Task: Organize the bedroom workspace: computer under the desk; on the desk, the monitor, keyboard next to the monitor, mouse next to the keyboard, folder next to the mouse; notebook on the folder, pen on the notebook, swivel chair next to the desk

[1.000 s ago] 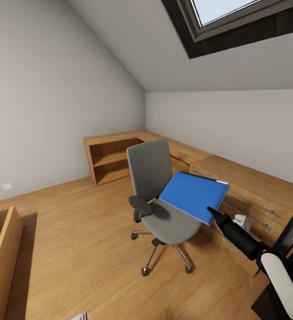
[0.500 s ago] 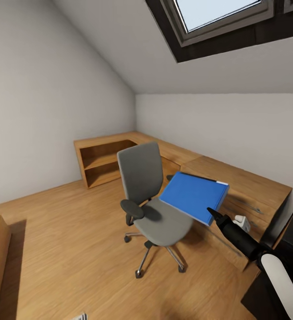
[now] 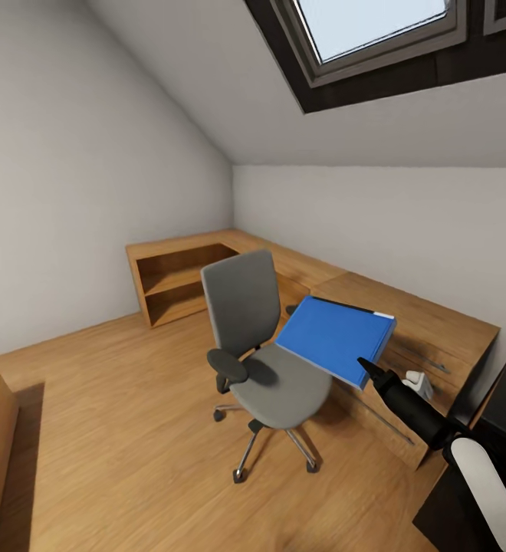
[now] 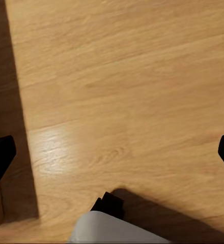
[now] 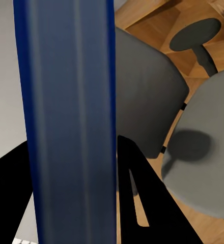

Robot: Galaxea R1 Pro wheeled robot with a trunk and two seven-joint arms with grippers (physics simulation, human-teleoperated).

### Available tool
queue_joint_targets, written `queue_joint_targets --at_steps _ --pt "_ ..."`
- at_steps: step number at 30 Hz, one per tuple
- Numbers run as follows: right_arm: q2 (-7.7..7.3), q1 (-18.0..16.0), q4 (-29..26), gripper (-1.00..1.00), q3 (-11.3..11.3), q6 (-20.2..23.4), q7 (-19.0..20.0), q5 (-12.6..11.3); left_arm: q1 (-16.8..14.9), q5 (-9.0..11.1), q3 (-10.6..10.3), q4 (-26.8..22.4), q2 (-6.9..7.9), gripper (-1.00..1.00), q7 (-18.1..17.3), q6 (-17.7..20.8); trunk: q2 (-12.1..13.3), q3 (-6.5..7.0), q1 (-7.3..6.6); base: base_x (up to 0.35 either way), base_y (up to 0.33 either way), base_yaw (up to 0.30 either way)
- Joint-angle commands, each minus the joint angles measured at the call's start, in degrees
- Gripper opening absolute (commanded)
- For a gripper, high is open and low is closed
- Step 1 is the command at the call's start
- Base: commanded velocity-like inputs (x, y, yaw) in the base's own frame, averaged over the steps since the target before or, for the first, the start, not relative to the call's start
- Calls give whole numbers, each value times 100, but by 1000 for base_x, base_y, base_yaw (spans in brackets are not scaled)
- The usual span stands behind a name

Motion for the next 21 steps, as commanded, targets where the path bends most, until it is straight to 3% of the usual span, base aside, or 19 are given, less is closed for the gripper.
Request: queue_joint_targets --at_steps 1,5,14,18,21 --pt "0 -3 -2 -100 -9 33 6 -11 -55 35 -17 94 4 100 38 26 38 14 -22 0 0 0" --pt "0 -3 -2 -100 -9 31 6 -11 -486 42 -17 882 8 100 12 8 199 85 -110 0 0 0" --pt "0 -3 -2 -100 -9 21 6 -8 -643 43 -17 1274 40 100 -96 -50 560 247 -308 0 0 0" --pt "0 -3 -2 -100 -9 -15 11 -3 -674 43 -16 1586 97 100 -564 -612 720 319 -396 0 0 0" --pt "0 -3 5 -100 -9 -20 7 -2 -684 43 -15 1708 109 100 -726 -905 841 373 -462 0 0 0"
